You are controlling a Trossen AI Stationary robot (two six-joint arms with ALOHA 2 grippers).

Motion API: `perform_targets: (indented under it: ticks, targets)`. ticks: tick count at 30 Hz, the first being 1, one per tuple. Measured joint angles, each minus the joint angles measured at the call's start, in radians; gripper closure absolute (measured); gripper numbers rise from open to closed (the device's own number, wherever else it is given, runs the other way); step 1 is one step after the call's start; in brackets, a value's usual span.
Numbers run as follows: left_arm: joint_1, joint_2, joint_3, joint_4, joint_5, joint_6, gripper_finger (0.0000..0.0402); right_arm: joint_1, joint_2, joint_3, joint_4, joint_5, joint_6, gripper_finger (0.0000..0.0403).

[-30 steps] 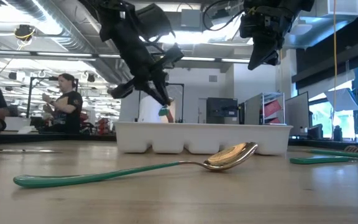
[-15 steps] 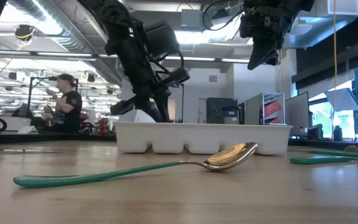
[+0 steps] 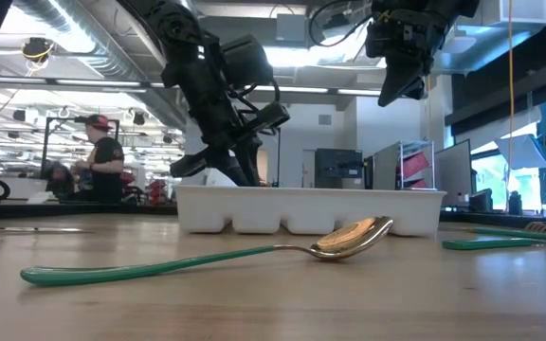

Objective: Sort silverware
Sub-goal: Put the left spoon into the silverware organizer, then put the bottom left knife into the silverware organizer

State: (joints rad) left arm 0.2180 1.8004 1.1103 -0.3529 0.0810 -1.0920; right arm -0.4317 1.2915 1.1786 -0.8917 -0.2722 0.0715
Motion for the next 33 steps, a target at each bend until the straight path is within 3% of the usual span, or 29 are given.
perform_targets:
  ticks: [14, 26, 33]
  targets:
    - [0.000, 0.000, 0.000, -0.002, 0.005, 0.031, 0.0382, 0.000, 0.000, 0.000, 0.000, -0.001, 0.000, 0.0397]
    - [0.005, 0.025, -0.006, 0.004, 0.013, 0.002, 0.0299, 0.000, 0.000, 0.000, -0.002, -0.002, 0.000, 0.0397]
    - [0.041, -0.040, -0.006, -0.004, 0.218, 0.000, 0.0294, 0.000, 0.000, 0.000, -0.001, -0.002, 0.000, 0.0397]
